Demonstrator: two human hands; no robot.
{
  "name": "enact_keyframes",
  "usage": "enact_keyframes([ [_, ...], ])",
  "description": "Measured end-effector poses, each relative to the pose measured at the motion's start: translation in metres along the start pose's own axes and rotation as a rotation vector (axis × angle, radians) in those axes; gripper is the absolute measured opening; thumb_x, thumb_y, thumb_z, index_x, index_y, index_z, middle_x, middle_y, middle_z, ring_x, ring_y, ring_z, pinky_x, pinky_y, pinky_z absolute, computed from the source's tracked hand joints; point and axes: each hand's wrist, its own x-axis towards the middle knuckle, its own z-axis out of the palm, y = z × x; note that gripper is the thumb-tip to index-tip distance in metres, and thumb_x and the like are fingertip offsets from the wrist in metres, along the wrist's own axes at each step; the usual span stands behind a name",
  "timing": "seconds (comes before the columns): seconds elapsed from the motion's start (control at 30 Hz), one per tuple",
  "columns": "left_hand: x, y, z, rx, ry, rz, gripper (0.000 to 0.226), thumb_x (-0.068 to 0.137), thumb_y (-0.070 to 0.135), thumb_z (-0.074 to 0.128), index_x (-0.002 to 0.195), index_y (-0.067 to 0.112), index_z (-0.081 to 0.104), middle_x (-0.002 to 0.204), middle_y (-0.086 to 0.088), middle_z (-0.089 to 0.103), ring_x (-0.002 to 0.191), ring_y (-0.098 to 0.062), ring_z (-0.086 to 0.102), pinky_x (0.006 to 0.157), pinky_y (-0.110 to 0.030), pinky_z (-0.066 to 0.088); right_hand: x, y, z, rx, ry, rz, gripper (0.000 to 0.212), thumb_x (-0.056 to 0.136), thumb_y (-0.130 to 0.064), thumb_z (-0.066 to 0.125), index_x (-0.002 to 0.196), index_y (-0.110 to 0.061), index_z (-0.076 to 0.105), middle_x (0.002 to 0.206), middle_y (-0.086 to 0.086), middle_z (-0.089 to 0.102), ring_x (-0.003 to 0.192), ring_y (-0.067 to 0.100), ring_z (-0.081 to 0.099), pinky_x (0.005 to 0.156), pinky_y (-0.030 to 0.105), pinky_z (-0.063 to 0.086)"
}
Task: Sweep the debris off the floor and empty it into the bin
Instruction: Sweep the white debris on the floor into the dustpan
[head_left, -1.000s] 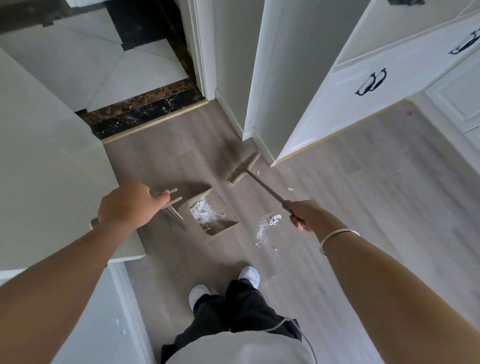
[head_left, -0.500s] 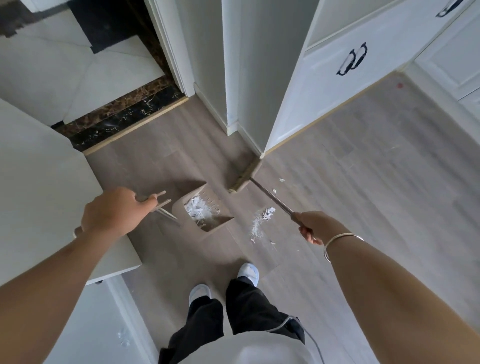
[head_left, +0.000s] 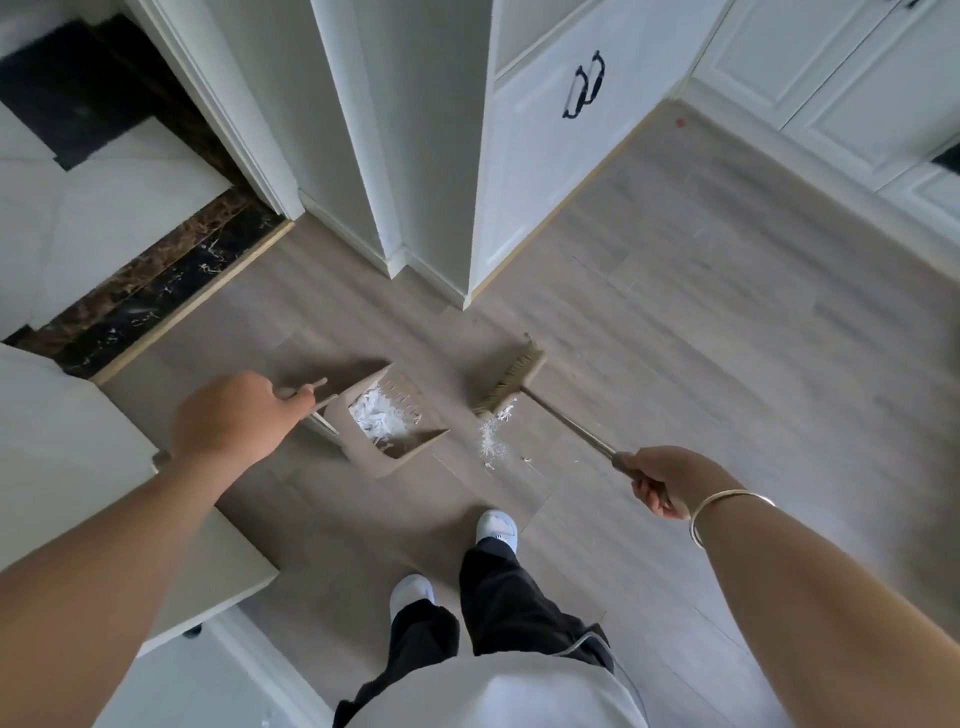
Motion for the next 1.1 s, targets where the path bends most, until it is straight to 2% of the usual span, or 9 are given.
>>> enact_keyframes([
  [0.1,-0.007,0.001,0.005,-0.002,-0.015,0.04,0.052,0.088,0.057,0.052,0.06,0.013,0.056,0.064,-0.007,0.056,0.069,-0.032,0.057,0.06,-0.032,0.044,-0.012,0.014,-0.004,-0.002,0.02,0.006,0.023,0.096,-0.028,0.056,0.078,-0.017,0.047,0.032,-0.001,0.04,0.019,0.005,0.034,0.028,0.007,0.025],
  [0.2,-0.013,0.002,0.008,-0.001,-0.011,0.059,0.052,0.088,0.057,0.052,0.061,0.013,0.056,0.066,-0.007,0.055,0.07,-0.033,0.057,0.063,-0.033,0.046,-0.025,0.017,-0.008,-0.007,0.079,-0.042,0.015,0.095,-0.025,0.057,0.09,-0.014,0.049,0.048,0.003,0.043,0.018,0.005,0.032,0.028,0.007,0.024],
  [0.3,-0.015,0.004,0.007,-0.007,-0.002,0.079,0.051,0.088,0.057,0.051,0.061,0.014,0.054,0.064,-0.004,0.052,0.068,-0.032,0.055,0.06,-0.032,0.044,-0.034,0.021,-0.014,0.034,0.099,-0.09,0.022,0.094,-0.028,0.061,0.081,-0.014,0.051,0.058,0.004,0.042,0.019,0.005,0.032,0.027,0.008,0.024],
  [0.47,-0.019,0.007,0.005,0.015,0.003,0.119,0.052,0.088,0.06,0.051,0.061,0.015,0.054,0.064,-0.004,0.054,0.068,-0.031,0.058,0.06,-0.032,0.044,-0.041,0.027,-0.02,0.09,0.239,-0.162,0.033,0.087,-0.03,0.07,0.069,-0.012,0.05,0.057,0.006,0.047,0.02,0.006,0.034,0.029,0.007,0.027],
  [0.6,-0.021,0.005,0.009,0.005,-0.001,0.127,0.056,0.088,0.058,0.052,0.059,0.011,0.057,0.061,-0.007,0.058,0.06,-0.028,0.057,0.054,-0.029,0.041,-0.029,0.023,-0.021,0.081,0.37,-0.241,0.038,0.083,-0.033,0.074,0.064,-0.006,0.056,0.053,0.008,0.055,0.038,0.015,0.044,0.038,0.019,0.038],
  [0.7,-0.02,0.003,0.009,0.008,-0.012,0.126,0.057,0.088,0.058,0.052,0.059,0.01,0.058,0.063,-0.007,0.06,0.061,-0.028,0.059,0.055,-0.029,0.044,-0.024,0.019,-0.024,-0.099,0.543,-0.294,0.044,0.084,-0.041,0.066,0.064,-0.003,0.066,0.054,0.006,0.064,0.047,0.022,0.057,0.054,0.026,0.047],
  [0.8,-0.017,0.003,0.008,0.018,-0.016,0.117,0.056,0.088,0.057,0.053,0.058,0.011,0.057,0.061,-0.006,0.059,0.06,-0.027,0.058,0.054,-0.028,0.04,-0.024,0.006,-0.029,-0.275,0.679,-0.309,0.039,0.089,-0.042,0.057,0.084,-0.006,0.071,0.074,0.008,0.067,0.07,0.027,0.064,0.067,0.028,0.048],
  [0.97,-0.012,0.007,0.009,0.023,-0.02,0.099,0.056,0.087,0.055,0.055,0.055,0.009,0.055,0.056,-0.006,0.056,0.055,-0.027,0.057,0.051,-0.027,0.036,-0.022,-0.013,-0.034,-0.524,0.79,-0.307,0.026,0.097,-0.032,0.052,0.099,-0.013,0.069,0.076,0.005,0.055,0.074,0.025,0.051,0.066,0.027,0.039],
  [1.1,-0.01,0.008,0.011,0.043,-0.026,0.085,0.057,0.087,0.057,0.055,0.056,0.009,0.056,0.058,-0.008,0.058,0.058,-0.028,0.058,0.053,-0.029,0.04,-0.011,-0.017,-0.035,-0.598,0.748,-0.26,0.024,0.097,-0.029,0.052,0.103,-0.011,0.068,0.065,0.003,0.048,0.076,0.025,0.052,0.067,0.027,0.039],
])
